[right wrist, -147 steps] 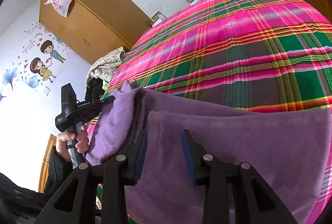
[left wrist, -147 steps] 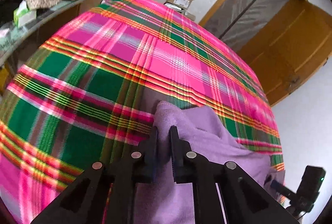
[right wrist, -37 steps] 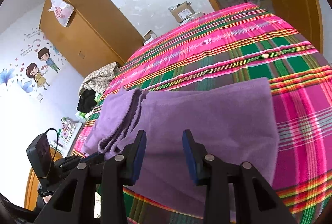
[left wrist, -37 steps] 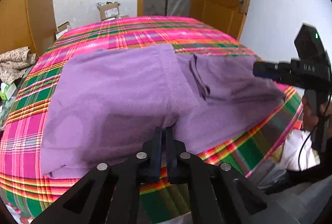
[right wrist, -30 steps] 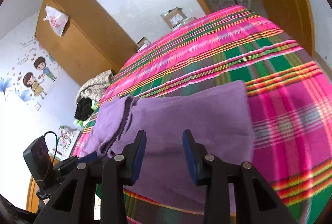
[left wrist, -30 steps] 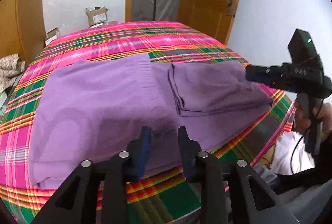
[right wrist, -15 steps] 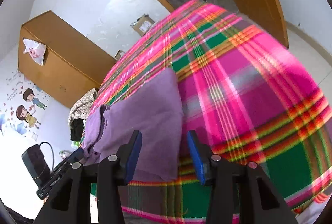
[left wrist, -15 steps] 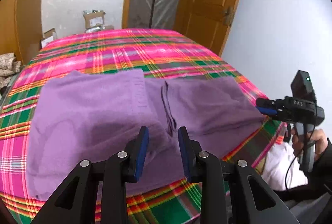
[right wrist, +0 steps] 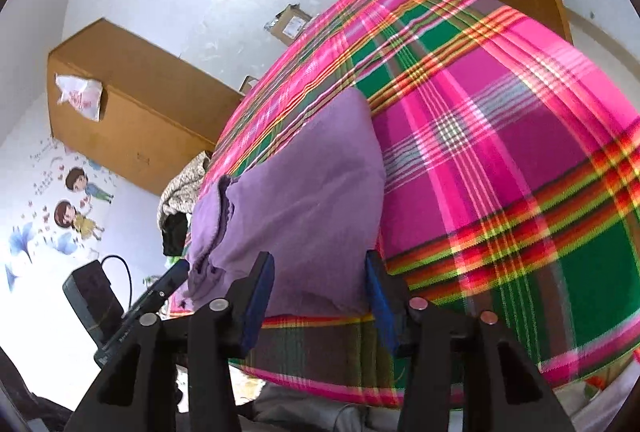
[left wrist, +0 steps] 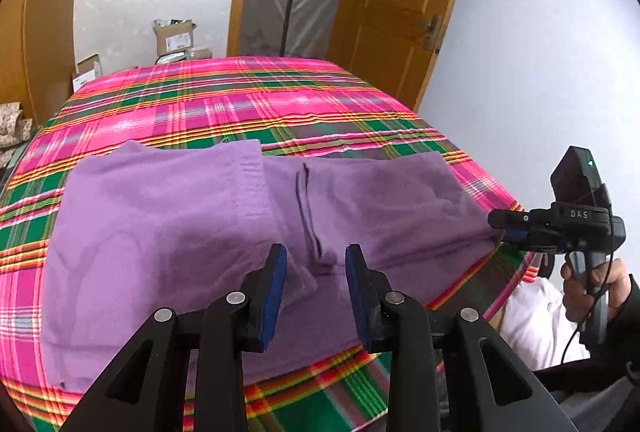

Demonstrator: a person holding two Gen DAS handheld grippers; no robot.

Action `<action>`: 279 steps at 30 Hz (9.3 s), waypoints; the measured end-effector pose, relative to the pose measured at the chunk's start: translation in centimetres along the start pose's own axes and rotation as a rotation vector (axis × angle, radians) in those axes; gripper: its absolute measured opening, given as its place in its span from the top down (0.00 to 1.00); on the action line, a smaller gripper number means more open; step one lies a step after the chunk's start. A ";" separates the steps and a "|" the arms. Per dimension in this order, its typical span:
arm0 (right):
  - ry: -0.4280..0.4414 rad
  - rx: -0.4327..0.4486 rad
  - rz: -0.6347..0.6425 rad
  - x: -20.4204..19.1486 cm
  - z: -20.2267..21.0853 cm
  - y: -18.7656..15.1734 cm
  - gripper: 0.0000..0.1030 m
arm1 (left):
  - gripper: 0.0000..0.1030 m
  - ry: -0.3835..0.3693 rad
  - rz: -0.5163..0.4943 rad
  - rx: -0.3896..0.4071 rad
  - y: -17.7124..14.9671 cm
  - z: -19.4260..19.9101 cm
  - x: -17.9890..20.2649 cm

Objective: Fold clothes

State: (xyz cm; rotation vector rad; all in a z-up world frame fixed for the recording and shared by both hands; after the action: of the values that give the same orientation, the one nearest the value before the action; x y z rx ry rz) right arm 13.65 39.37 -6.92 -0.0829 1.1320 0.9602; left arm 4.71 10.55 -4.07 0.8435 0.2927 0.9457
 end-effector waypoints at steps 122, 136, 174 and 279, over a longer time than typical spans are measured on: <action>0.191 -0.303 0.328 -15.2 -19.9 3.7 0.73 | 0.84 0.115 0.651 -0.006 -3.7 3.5 -18.9; 0.133 -0.312 0.375 -13.2 -24.2 4.2 1.00 | 0.84 0.097 0.659 0.018 -5.0 3.4 -20.0; 0.218 -0.437 0.591 -15.6 -17.4 -3.9 0.91 | 0.81 0.175 0.500 0.008 -3.7 4.7 -17.1; -0.759 0.224 0.056 14.9 19.6 13.9 0.68 | 0.81 0.047 0.194 -0.075 5.7 -4.3 -3.6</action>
State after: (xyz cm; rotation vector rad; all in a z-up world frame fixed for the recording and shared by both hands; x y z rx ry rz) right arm 19.69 66.88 -4.02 0.4643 0.5282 0.7994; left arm -3.17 11.52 -3.16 0.7917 0.2168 1.1519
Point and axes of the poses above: each gripper's, at about its wrist camera, not at the fingertips, and z roughly against the way its jaws point, x to its right, y to its top, the point moved 4 cm from there along -z, roughly the way its jaws point, and after that the axes turned 6 degrees about y, right-handed, at the moved point
